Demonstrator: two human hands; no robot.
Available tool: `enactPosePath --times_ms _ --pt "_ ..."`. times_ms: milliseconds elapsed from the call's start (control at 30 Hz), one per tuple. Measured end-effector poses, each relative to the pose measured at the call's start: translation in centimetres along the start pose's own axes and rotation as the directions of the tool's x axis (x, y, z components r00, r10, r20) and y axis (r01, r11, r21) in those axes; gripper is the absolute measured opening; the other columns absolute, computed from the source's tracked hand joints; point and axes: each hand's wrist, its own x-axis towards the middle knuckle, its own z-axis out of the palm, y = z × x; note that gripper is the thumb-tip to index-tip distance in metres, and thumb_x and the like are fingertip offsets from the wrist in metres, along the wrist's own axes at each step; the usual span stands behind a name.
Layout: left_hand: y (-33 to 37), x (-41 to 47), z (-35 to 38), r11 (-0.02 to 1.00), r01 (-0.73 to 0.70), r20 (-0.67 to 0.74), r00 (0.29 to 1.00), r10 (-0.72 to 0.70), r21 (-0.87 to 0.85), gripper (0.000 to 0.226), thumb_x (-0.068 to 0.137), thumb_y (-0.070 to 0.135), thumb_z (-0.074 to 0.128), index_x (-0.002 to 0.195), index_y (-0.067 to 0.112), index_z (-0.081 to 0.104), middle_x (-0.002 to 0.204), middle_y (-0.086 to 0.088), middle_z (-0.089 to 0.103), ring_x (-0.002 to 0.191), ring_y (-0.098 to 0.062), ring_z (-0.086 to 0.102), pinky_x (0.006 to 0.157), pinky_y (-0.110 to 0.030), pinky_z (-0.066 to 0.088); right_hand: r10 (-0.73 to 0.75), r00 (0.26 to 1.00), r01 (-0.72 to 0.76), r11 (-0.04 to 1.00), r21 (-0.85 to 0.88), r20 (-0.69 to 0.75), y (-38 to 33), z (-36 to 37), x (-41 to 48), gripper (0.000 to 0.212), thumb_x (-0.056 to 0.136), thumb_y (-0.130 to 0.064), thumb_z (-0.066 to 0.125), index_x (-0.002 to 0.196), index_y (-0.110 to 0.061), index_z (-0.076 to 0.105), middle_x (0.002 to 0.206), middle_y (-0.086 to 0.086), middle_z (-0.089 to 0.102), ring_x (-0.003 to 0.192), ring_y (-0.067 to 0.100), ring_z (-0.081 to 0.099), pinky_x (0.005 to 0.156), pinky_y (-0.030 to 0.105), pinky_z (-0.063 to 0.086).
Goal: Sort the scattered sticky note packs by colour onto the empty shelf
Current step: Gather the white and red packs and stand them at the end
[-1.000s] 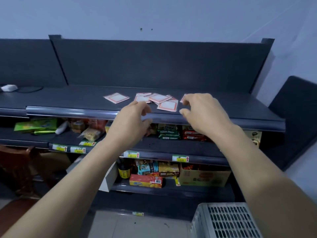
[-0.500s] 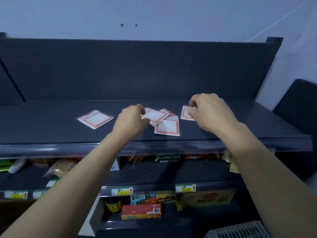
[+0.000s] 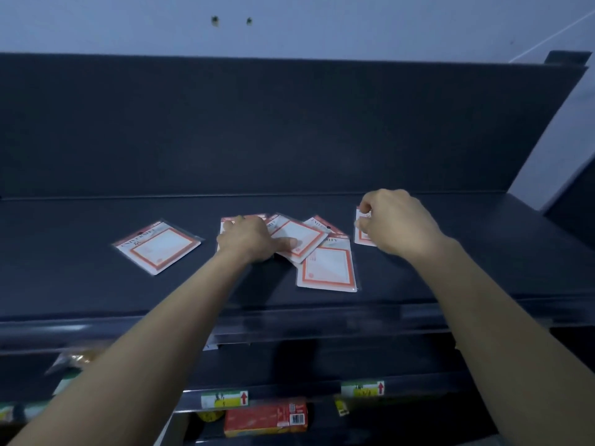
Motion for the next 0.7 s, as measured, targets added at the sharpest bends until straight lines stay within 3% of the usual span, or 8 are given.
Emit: enactPosePath --times_ms 67,200,300,367,467,567,633,700 --pt "0.1 0.4 0.2 0.999 0.018 0.027 0.999 -0.019 0.036 0.090 0.066 0.074 0.062 0.125 0.008 0.049 0.139 -0.015 0.041 0.132 -0.033 0.029 0.101 -0.043 0.037 -0.018 1.000 0.018 1.000 0.003 0.026 0.2 0.4 1.3 0.021 0.093 -0.021 0.056 0.106 -0.006 0.062 0.101 0.012 0.064 0.088 0.031 0.059 0.071 0.035 0.048" --pt "0.6 1.1 -0.1 0.997 0.027 0.056 0.998 -0.032 0.076 0.075 0.063 0.071 0.067 0.107 0.013 0.051 0.135 -0.016 0.040 0.130 -0.034 0.031 0.101 -0.041 0.035 -0.036 0.998 0.036 0.999 0.000 0.051 0.9 1.0 3.6 0.021 0.091 -0.023 0.058 0.105 -0.007 0.062 0.102 0.011 0.064 0.089 0.032 0.059 0.070 0.033 0.046" --pt "0.9 1.3 -0.2 0.992 0.078 0.060 0.995 -0.084 0.096 0.094 0.059 0.069 0.071 0.127 0.009 0.046 0.138 -0.019 0.032 0.130 -0.036 0.030 0.105 -0.043 0.032 -0.019 0.998 0.018 1.000 0.022 0.058 2.1 1.7 5.1 0.021 0.089 -0.020 0.059 0.102 -0.005 0.063 0.099 0.012 0.065 0.088 0.032 0.060 0.070 0.034 0.046" --pt "1.0 1.2 -0.4 0.995 0.100 0.016 0.995 -0.100 0.014 0.089 0.059 0.059 0.079 0.123 0.006 0.045 0.133 -0.018 0.030 0.120 -0.034 0.038 0.099 -0.039 0.037 0.013 0.998 -0.015 0.999 0.034 0.062 3.3 2.3 6.3 0.017 0.087 -0.019 0.059 0.098 -0.006 0.064 0.095 0.011 0.065 0.085 0.032 0.060 0.067 0.034 0.047" --pt "1.3 1.0 -1.2 0.967 0.059 -0.052 0.996 -0.074 -0.248 0.071 0.064 0.029 0.085 0.115 0.006 0.042 0.126 -0.012 0.031 0.091 -0.026 0.051 0.082 -0.035 0.046 0.081 0.991 -0.085 0.996 0.033 0.104 5.4 3.1 8.3 0.013 0.085 -0.016 0.060 0.094 -0.007 0.063 0.095 0.009 0.064 0.085 0.031 0.060 0.065 0.032 0.045" --pt "2.1 0.5 -2.4 0.908 -0.058 -0.148 0.989 -0.004 -0.414 0.052 0.070 0.009 0.079 0.108 0.012 0.044 0.117 -0.010 0.052 0.086 -0.026 0.063 0.078 -0.043 0.056 0.121 0.965 -0.122 0.992 -0.009 0.233 7.0 3.5 9.8 0.020 0.082 -0.027 0.064 0.087 -0.009 0.057 0.100 0.009 0.062 0.095 0.031 0.057 0.064 0.029 0.042" --pt "3.1 -0.1 -3.0 0.883 -0.139 -0.206 0.977 0.050 -0.448 0.040 0.074 0.005 0.075 0.103 0.012 0.047 0.102 -0.005 0.064 0.083 -0.021 0.066 0.075 -0.043 0.058 0.140 0.935 -0.128 0.990 -0.058 0.326 7.9 3.6 10.5 0.034 0.080 -0.036 0.068 0.099 -0.011 0.057 0.113 0.009 0.060 0.110 0.033 0.051 0.076 0.030 0.044" --pt "4.2 -0.7 -3.4 0.857 -0.201 -0.254 0.963 0.085 -0.474 0.035 0.077 0.005 0.073 0.101 0.013 0.049 0.096 0.001 0.066 0.081 -0.013 0.066 0.071 -0.036 0.058 0.151 0.903 -0.136 0.989 -0.067 0.401 8.6 3.6 10.8 0.056 0.079 -0.041 0.070 0.123 -0.011 0.053 0.128 0.008 0.055 0.122 0.031 0.046 0.093 0.033 0.043"
